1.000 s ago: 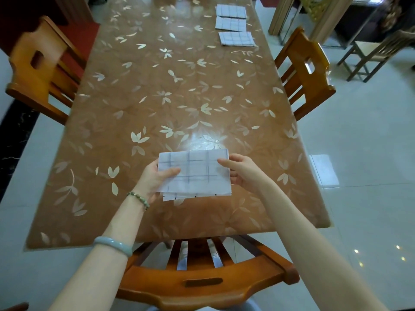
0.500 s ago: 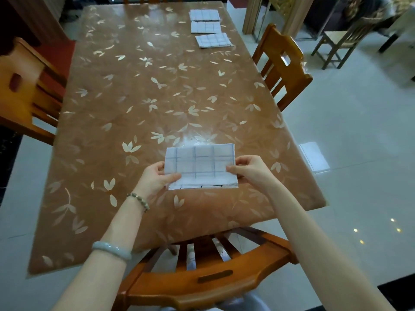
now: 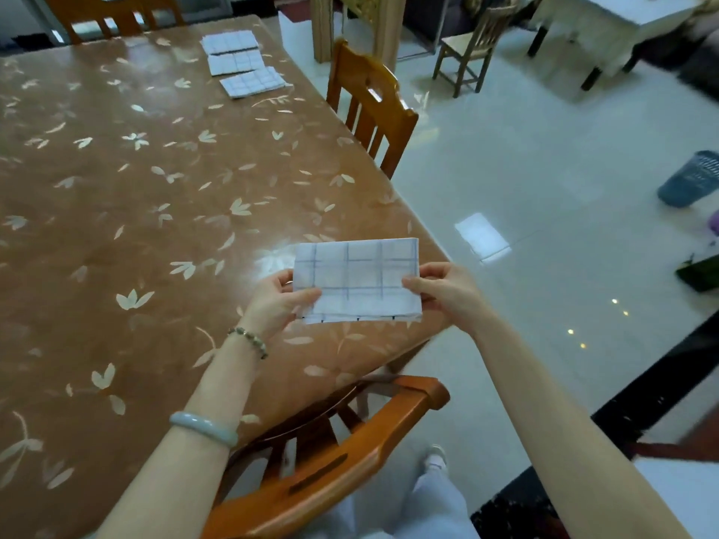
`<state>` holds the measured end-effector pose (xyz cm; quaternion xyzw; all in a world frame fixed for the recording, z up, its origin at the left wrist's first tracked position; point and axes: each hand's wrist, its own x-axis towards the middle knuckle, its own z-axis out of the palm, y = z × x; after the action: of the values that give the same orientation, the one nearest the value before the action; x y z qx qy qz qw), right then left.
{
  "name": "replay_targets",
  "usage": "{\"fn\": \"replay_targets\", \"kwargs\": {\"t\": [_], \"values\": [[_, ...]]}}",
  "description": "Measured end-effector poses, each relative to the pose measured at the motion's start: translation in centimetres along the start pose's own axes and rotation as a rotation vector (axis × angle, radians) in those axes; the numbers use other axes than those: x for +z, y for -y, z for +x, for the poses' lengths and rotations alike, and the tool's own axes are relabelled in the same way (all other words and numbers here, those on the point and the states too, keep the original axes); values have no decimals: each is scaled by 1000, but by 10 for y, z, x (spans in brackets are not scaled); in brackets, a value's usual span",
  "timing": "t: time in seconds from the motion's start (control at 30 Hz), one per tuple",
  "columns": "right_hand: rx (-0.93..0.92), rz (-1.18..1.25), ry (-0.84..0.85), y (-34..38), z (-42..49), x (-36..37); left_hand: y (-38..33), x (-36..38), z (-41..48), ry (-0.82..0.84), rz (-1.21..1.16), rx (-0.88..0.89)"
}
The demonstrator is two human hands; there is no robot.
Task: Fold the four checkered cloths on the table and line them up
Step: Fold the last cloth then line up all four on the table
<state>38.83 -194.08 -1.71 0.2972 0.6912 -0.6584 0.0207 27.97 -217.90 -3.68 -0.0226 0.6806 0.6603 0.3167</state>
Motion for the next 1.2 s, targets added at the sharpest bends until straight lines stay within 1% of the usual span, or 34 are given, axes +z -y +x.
{"fn": "replay_targets", "kwargs": {"t": [0.1,0.23,0.43,0.67,0.8,0.97,1.2], "values": [[35,59,-68,-16,-8,-50,1,50,5,67,30,1],[53,154,-106,-33,-22,-119,6,122,7,129,57,-7],[44,156,-122,-52,-33,-226,16,233,6,144,114,-28],[32,200,-178,-61,-37,-328,5,338,16,228,128,-18],[40,224,-191,-68,-29,-364,2,377,22,228,144,-36],[60,241,-212,-69,0,-388,-1,405,50,225,167,-68],[63,214,-190,-47,80,-428,-23,443,123,220,101,-53]]}}
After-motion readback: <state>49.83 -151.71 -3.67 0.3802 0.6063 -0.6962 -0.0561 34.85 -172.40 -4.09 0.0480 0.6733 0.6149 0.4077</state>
